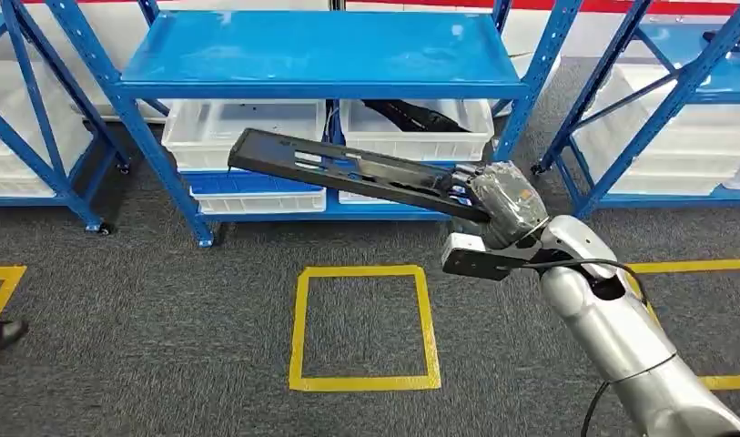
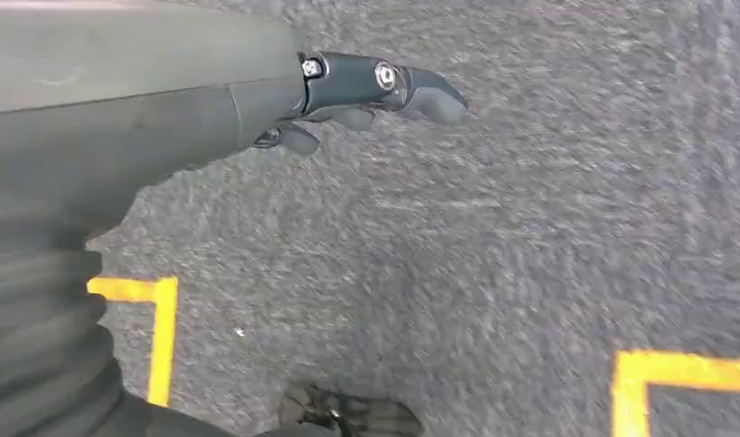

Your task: Take the parts from the cabinet and place them on the table.

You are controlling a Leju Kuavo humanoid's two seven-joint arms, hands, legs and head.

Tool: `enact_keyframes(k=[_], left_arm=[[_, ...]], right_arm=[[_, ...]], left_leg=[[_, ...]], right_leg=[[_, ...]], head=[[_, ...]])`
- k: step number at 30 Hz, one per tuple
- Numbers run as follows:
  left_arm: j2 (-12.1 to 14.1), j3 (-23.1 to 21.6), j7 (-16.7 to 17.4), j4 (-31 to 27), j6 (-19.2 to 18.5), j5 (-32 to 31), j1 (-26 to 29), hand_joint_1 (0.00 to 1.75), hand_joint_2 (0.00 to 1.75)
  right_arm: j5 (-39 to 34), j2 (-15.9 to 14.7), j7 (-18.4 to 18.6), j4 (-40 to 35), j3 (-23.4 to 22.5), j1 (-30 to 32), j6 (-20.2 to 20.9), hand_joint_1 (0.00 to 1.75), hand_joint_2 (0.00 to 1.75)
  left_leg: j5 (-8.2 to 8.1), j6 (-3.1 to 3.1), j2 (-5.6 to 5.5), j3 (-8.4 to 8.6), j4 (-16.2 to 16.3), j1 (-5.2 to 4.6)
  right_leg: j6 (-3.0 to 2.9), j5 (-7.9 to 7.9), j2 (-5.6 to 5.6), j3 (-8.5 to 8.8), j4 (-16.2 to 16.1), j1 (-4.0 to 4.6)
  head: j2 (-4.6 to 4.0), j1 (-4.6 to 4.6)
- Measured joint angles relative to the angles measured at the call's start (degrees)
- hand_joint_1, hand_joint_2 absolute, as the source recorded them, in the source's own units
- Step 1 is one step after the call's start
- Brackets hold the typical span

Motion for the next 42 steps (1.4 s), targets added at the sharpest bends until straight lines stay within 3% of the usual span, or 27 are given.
enact_keyframes(k=[2,3,4,6,9,10,11,12,14,15,22,23,24,25,26,27,28,29,30,32,34,35,36,37,40,41,42], left_arm=[[-0.1,0.0,-0.2,0.0,0.0,0.1,0.0,0.0,1.75],[-0.1,0.0,-0.2,0.0,0.0,0.2,0.0,0.0,1.75],[-0.2,0.0,-0.3,0.0,0.0,0.2,0.0,0.0,1.75],[-0.2,0.0,-0.4,0.0,0.0,0.2,0.0,0.0,1.75],[-0.2,0.0,-0.4,0.0,0.0,0.2,0.2,0.0,1.75],[-0.1,0.0,-0.4,0.1,0.0,0.2,0.5,0.0,1.75],[-0.1,0.0,-0.5,0.1,0.0,0.2,0.6,0.0,1.75],[-0.2,0.0,-0.5,0.1,0.0,0.2,0.7,0.0,1.75],[-0.2,0.0,-0.5,0.1,0.0,0.2,0.9,0.0,1.75],[-0.1,0.0,-0.5,0.1,0.0,0.2,0.9,0.0,1.75],[-0.1,0.0,-0.5,0.1,0.0,0.2,0.9,0.0,1.75],[-0.1,0.0,-0.6,0.1,0.0,0.2,0.9,0.0,1.75],[0.0,0.0,-0.6,0.1,0.0,0.2,0.9,0.0,1.75],[0.0,0.0,-0.6,0.1,0.0,0.2,0.9,0.0,1.75],[0.1,0.0,-0.7,0.0,0.0,0.2,0.7,0.0,1.75],[0.1,0.0,-0.7,0.0,0.0,0.2,0.8,0.0,1.75],[-0.1,0.0,-0.8,0.0,0.0,0.2,0.7,0.0,1.75],[0.0,0.0,-1.0,0.0,0.0,0.2,0.7,0.0,1.75],[0.0,0.0,-1.0,0.0,0.0,0.2,0.7,0.0,1.75],[-0.1,0.0,-1.0,0.0,-0.1,0.1,0.7,0.0,1.75],[-0.2,0.0,-1.0,0.0,-0.2,-0.1,0.7,0.0,1.75],[-0.2,0.0,-0.9,0.0,-0.2,-0.2,0.7,0.0,1.75],[-0.2,0.0,-0.9,0.0,-0.2,-0.3,0.6,0.0,1.75],[-0.3,0.0,-0.9,0.0,-0.2,-0.3,0.6,0.0,1.75],[-0.3,0.0,-0.8,0.0,-0.2,-0.3,0.7,0.0,1.75],[-0.2,0.0,-0.7,0.1,-0.2,-0.3,1.0,0.0,1.75],[-0.2,0.0,-0.7,0.1,-0.2,-0.3,1.1,0.0,1.75]], right_arm=[[0.0,0.0,0.0,0.0,0.1,0.0,0.1,1.71,1.75],[0.0,0.1,0.0,0.0,0.2,-0.1,0.2,1.71,1.75],[0.0,0.2,0.0,0.0,0.2,-0.2,0.2,1.71,1.75],[0.0,0.5,0.0,0.0,0.2,-0.8,0.2,1.71,1.75],[0.0,0.6,0.0,0.0,0.3,-1.0,0.2,1.71,1.75],[0.0,0.6,0.0,0.1,0.3,-0.8,0.2,1.71,1.75],[0.0,0.6,0.0,0.1,0.5,-0.6,0.2,1.71,1.75],[0.0,0.6,0.0,0.1,0.7,-0.5,0.2,1.71,1.75],[0.0,0.6,0.0,0.1,0.7,-0.2,0.2,1.71,1.75],[0.0,0.6,0.0,0.1,0.7,0.0,0.2,1.71,1.75],[0.0,0.6,0.0,0.1,0.7,0.0,0.2,1.71,1.75],[0.0,0.6,0.0,0.1,0.7,0.4,0.2,1.71,1.75],[0.0,0.6,0.0,0.1,0.7,0.6,0.2,1.71,1.75],[0.0,0.5,0.0,0.1,0.7,0.8,0.2,1.71,1.75],[0.0,0.3,0.0,-0.1,0.4,0.6,0.1,1.71,1.75],[0.0,0.2,0.0,0.0,0.4,0.6,0.1,1.71,1.75],[-0.2,0.0,0.0,0.0,0.5,0.7,0.1,1.71,1.75],[-0.4,-0.2,0.0,0.0,0.4,0.9,0.1,1.71,1.75],[-0.5,-0.3,0.0,0.0,0.4,1.1,0.1,1.71,1.75],[0.0,-0.4,0.1,0.0,0.4,1.4,0.1,1.71,1.75],[0.8,-0.4,0.1,-0.2,0.4,2.0,0.0,1.71,1.75],[1.3,-0.4,0.2,-0.5,0.4,2.1,0.0,1.71,1.75],[1.7,-0.4,0.5,-1.1,0.3,2.0,0.0,1.71,1.75],[1.9,-0.4,0.5,-1.5,0.2,2.1,0.0,1.71,1.75],[2.0,-0.7,0.7,-1.8,0.1,2.3,0.0,1.71,1.75],[2.0,-0.6,0.8,-1.8,0.2,2.5,0.3,1.71,1.75],[1.9,-0.6,0.8,-1.8,0.2,2.5,0.3,1.71,1.75]], left_leg=[[1.67,-0.09,0.05,-2.14,0.0,-0.27],[2.59,-0.2,0.05,-3.25,0.0,-0.37],[3.41,-0.34,0.03,-4.13,0.0,-0.42],[4.64,-0.97,-0.17,-4.76,0.2,-0.78],[7.3,-1.92,-0.08,-4.61,-1.2,-0.45],[7.7,-2.31,-0.28,-4.94,-1.5,-0.51],[5.31,-2.6,-0.39,-5.74,-0.5,-0.19],[1.14,-2.72,-0.35,-6.68,2.0,-0.02],[-6.42,-3.43,-0.4,-8.78,11.6,0.14],[-7.54,-3.77,-0.39,-9.33,15.7,0.22],[-7.53,-3.81,-0.39,-9.37,16.1,0.24],[-5.52,-4.21,-0.36,-8.4,18.6,0.66],[-4.35,-4.31,-0.35,-7.45,18.2,0.85],[-1.54,-4.59,-0.33,-2.09,12.9,1.3],[-6.6,-4.18,-0.69,7.52,0.4,1.18],[-5.97,-2.73,-0.62,6.59,0.5,0.38],[-3.66,-0.75,0.03,4.82,-0.2,0.46],[-1.65,-0.11,0.22,2.39,-0.2,0.4],[-0.77,-0.13,0.24,1.24,-0.1,0.34],[0.94,-0.37,0.37,-0.97,0.0,0.3],[2.68,-0.8,0.47,-3.15,0.0,0.34],[3.53,-1.11,0.47,-3.99,0.0,0.37],[4.23,-1.62,0.4,-4.56,0.1,0.06],[4.92,-1.93,0.43,-4.74,0.1,0.03],[7.59,-3.03,0.52,-4.73,-1.6,0.24],[7.15,-3.29,0.39,-5.14,-1.5,0.63],[2.9,-3.44,0.22,-6.06,0.7,0.61]], right_leg=[[1.37,2.56,0.12,2.1,2.1,0.23],[1.77,4.46,0.13,5.01,-0.3,0.4],[1.53,5.04,0.14,8.66,-4.3,0.64],[-0.49,0.37,0.1,18.25,-16.8,1.45],[-1.25,1.19,0.23,16.85,-17.7,2.16],[-1.84,2.22,0.1,16.3,-18.1,1.17],[-2.22,3.06,-0.21,15.78,-18.1,0.48],[-3.49,3.96,-0.24,15.22,-18.1,0.48],[-3.66,5.9,-0.29,12.86,-18.0,0.57],[-3.54,6.73,-0.29,11.78,-17.9,0.57],[-3.51,6.82,-0.29,11.65,-17.9,0.57],[-3.19,8.04,-0.31,9.99,-17.9,0.5],[-3.03,8.42,-0.3,9.42,-17.8,0.44],[-2.33,9.51,-0.27,7.62,-17.3,0.18],[-1.2,10.33,-0.35,6.07,-15.8,0.59],[0.3,12.08,-0.41,5.85,-16.3,0.59],[0.12,9.41,-0.13,3.8,-14.5,0.55],[-1.05,1.69,-0.05,1.3,-5.6,0.3],[-0.76,0.13,-0.03,0.66,-1.4,0.24],[0.78,1.79,0.11,1.46,2.4,0.25],[2.08,5.44,0.11,6.48,-2.0,0.2],[1.86,5.31,0.1,10.52,-6.6,0.17],[0.89,1.81,0.11,15.82,-13.9,0.52],[0.13,0.18,0.42,17.38,-17.8,1.31],[-1.54,1.74,0.31,15.4,-17.6,1.62],[-2.36,2.69,0.15,14.97,-17.8,0.03],[-3.01,3.54,0.03,14.39,-17.8,0.35]], head=[[0.0,0.0],[0.0,0.0],[0.0,0.0],[0.0,-0.02],[0.0,-0.28],[0.0,-0.35],[0.0,-0.44],[0.0,-0.57],[0.0,-0.76],[0.0,-0.83],[0.0,-0.81],[-0.02,-0.83],[0.0,-0.81],[0.0,-0.83],[0.0,-0.89],[0.0,-0.96],[0.0,-1.05],[0.0,-0.59],[0.0,-0.55],[0.0,-0.46],[0.0,-0.46],[0.0,-0.41],[0.0,-0.37],[0.0,-0.5],[0.0,-0.74],[0.0,-0.69],[0.0,-0.84]])
